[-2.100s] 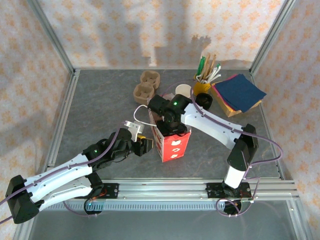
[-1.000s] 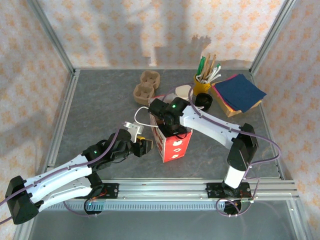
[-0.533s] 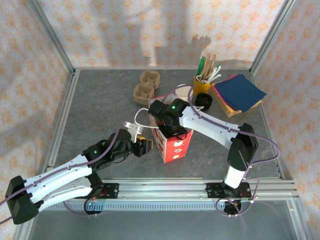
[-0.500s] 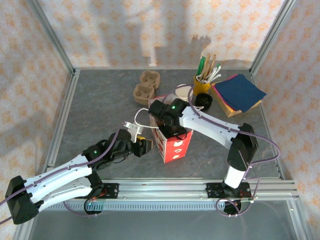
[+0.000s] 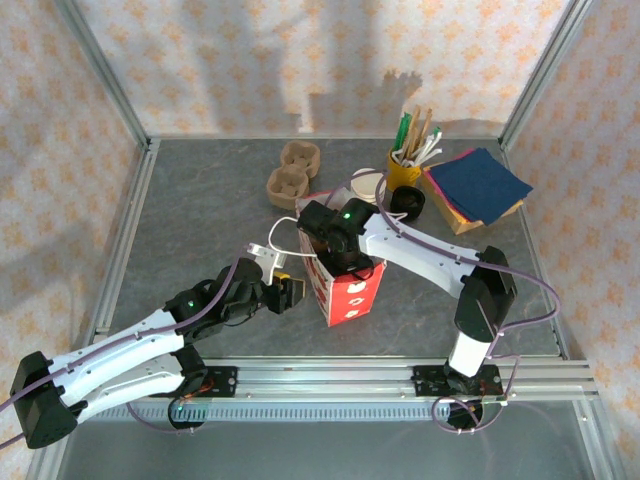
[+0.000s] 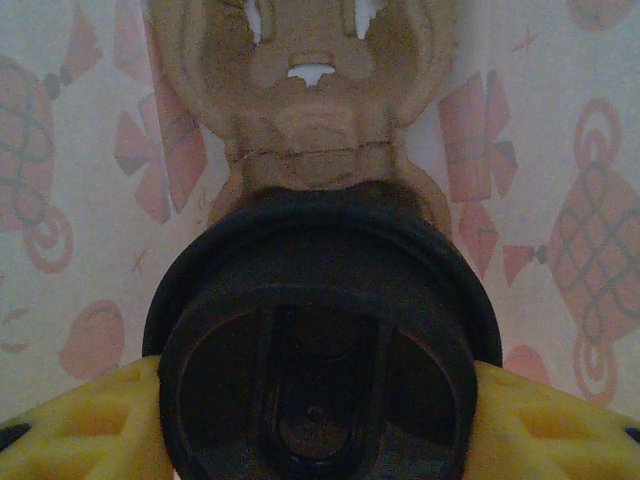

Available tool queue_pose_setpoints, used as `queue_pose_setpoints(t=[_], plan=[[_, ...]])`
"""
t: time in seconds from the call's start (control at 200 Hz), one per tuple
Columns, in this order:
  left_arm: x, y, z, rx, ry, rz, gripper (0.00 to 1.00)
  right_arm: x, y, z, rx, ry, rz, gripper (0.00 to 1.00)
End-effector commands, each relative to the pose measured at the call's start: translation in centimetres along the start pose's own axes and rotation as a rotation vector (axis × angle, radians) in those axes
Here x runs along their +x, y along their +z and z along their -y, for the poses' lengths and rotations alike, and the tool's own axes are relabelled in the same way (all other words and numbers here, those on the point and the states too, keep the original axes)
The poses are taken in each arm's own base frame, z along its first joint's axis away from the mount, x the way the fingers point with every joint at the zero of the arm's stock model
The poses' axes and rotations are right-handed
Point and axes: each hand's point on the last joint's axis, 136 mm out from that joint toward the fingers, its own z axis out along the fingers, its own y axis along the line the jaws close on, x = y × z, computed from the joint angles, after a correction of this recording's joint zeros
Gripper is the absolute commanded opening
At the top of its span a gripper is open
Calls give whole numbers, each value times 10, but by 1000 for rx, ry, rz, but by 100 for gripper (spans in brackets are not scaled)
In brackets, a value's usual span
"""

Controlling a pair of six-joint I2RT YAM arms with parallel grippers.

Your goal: Pack the takeout coffee

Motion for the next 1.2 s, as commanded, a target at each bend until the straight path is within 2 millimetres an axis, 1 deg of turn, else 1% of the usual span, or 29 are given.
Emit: queue_pose_setpoints(t=[0.0, 0.28, 0.606, 0.786, 1.191], plan=[[-5, -1, -2, -12, -2, 34, 51, 4, -6, 4, -6, -8, 4, 40], [-5, -1, -3, -17, -2, 36, 51, 3, -7, 3, -12, -9, 13, 40], [-6, -1, -3, -19, 4, 38, 51, 2, -3, 1, -20, -10, 12, 40], [-7, -1, -3, -21, 7, 40, 50, 5, 5, 1, -20, -15, -8, 39], [-4, 0, -5, -24, 2, 34, 50, 7, 16, 3, -24, -14, -24, 39]])
